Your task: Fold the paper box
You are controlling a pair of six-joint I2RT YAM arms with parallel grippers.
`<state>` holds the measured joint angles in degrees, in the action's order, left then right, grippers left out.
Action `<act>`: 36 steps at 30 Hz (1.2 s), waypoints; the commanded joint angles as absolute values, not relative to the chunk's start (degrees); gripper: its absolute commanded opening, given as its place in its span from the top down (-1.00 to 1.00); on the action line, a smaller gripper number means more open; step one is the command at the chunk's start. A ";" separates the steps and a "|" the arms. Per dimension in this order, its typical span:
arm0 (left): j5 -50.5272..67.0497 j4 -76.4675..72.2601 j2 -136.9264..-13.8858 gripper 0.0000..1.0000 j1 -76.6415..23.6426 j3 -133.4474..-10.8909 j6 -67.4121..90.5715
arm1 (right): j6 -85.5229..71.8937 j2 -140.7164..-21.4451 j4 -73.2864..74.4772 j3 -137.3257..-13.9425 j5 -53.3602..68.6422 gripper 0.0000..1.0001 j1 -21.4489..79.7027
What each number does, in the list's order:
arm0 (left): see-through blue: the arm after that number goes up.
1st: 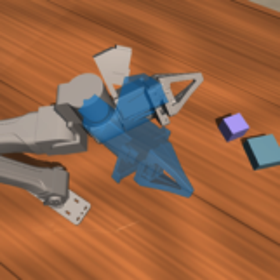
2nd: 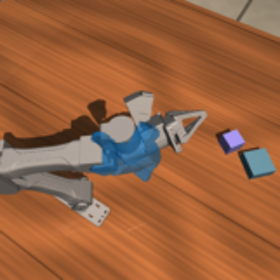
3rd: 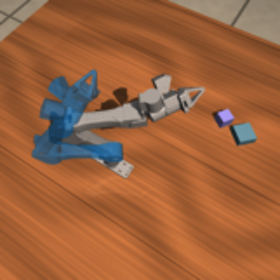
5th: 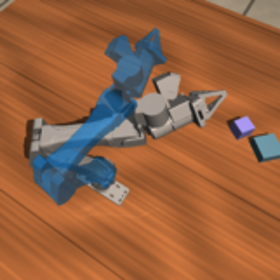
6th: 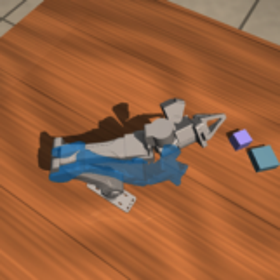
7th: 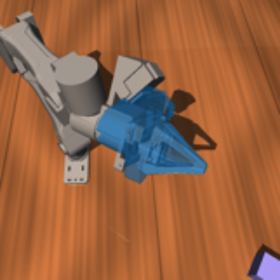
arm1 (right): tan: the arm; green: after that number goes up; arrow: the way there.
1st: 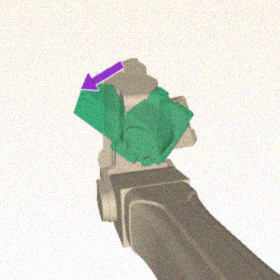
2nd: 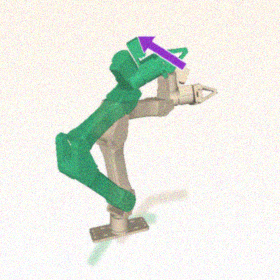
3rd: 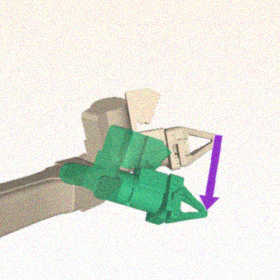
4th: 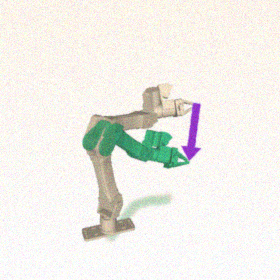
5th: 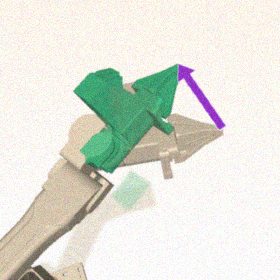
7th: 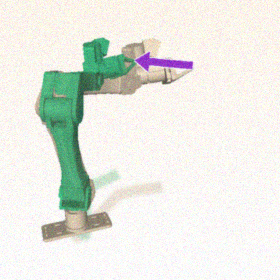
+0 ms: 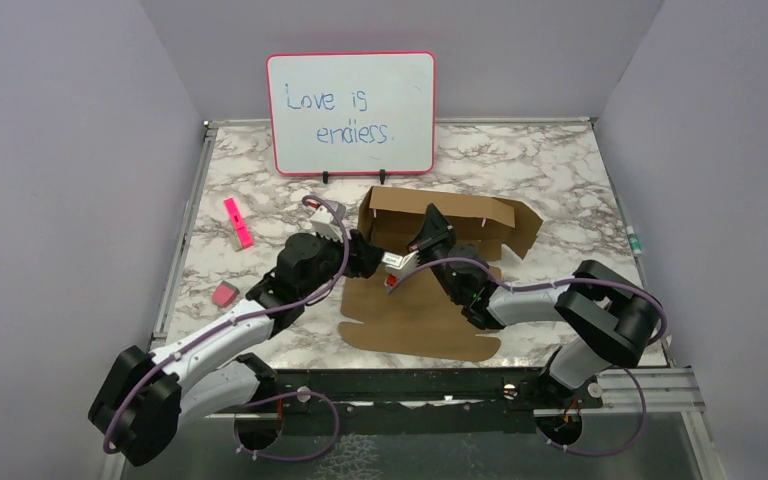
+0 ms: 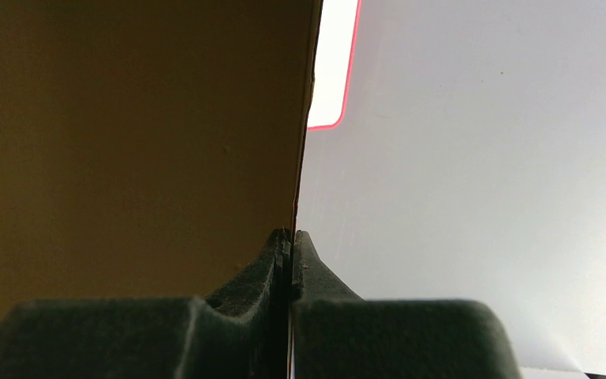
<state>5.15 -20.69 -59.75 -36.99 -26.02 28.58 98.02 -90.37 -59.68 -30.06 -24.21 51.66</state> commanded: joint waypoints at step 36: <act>27.24 -32.93 -75.48 -0.66 -13.17 -27.25 20.64 | 95.37 -87.23 -51.66 -32.87 -22.25 0.89 52.29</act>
